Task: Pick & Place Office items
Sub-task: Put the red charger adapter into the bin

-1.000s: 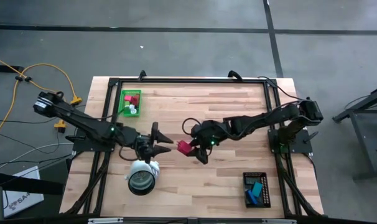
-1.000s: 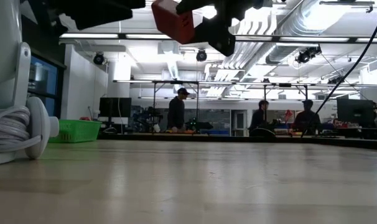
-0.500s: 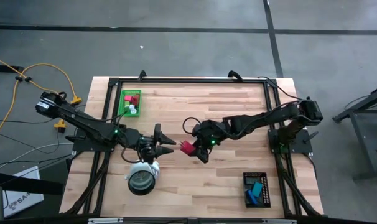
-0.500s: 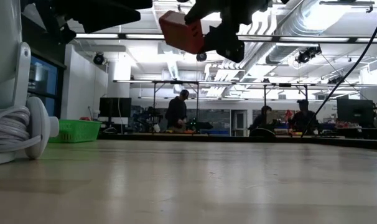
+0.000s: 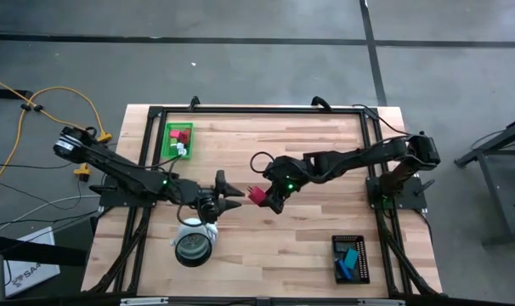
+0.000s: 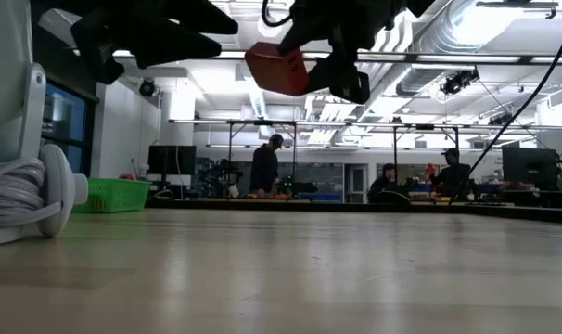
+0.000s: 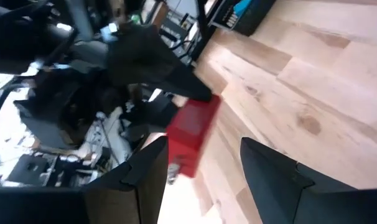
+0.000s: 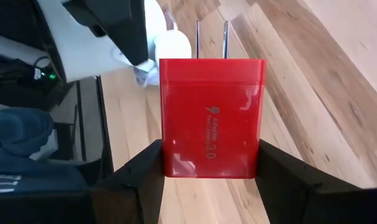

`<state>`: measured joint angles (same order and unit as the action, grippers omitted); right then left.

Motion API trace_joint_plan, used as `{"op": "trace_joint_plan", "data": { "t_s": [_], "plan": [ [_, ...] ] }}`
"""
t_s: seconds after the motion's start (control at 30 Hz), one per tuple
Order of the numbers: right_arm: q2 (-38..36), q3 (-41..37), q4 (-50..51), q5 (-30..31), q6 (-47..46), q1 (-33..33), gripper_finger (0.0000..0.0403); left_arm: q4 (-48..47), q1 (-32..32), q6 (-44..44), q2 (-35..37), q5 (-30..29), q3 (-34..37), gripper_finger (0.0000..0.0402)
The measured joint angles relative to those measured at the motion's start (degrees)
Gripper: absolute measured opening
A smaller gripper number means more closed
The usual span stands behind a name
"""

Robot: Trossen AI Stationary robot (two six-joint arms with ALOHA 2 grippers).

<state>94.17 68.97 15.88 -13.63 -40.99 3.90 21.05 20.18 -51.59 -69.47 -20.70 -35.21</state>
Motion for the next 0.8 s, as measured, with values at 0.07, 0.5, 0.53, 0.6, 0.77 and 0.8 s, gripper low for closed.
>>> {"op": "trace_joint_plan", "data": {
  "t_s": [0.07, 0.5, 0.53, 0.6, 0.77, 0.8],
  "plan": [
    [0.00, 0.00, 0.83, 0.20, 0.00, 0.02, 0.0196, 0.20, -0.02, -0.90, -0.55, -0.69, -0.64, 0.0193],
    [0.00, 0.00, 2.37, 2.19, -1.27, -0.65, 0.0196, -4.11, 1.64, -0.95, -7.99, -15.09, -7.50, 0.0193],
    [0.00, 0.00, 2.52, 2.19, -1.27, -0.85, 0.0196, -4.53, 2.18, -0.72, -8.77, -15.84, -8.09, 0.0193],
    [0.00, 0.00, 3.33, 2.64, -1.29, -1.18, 0.0196, -4.82, 3.10, -0.39, -10.02, -17.11, -9.26, 0.0193],
    [0.00, 0.00, 3.56, 2.78, -1.42, -1.45, 0.0196, -12.33, 4.70, 3.60, -11.04, -20.00, -13.49, 0.0193],
    [0.00, 0.00, 3.50, 2.78, -1.50, -1.45, 0.0196, -14.05, 4.68, 4.82, -11.04, -19.89, -14.34, 0.0193]
  ]
}}
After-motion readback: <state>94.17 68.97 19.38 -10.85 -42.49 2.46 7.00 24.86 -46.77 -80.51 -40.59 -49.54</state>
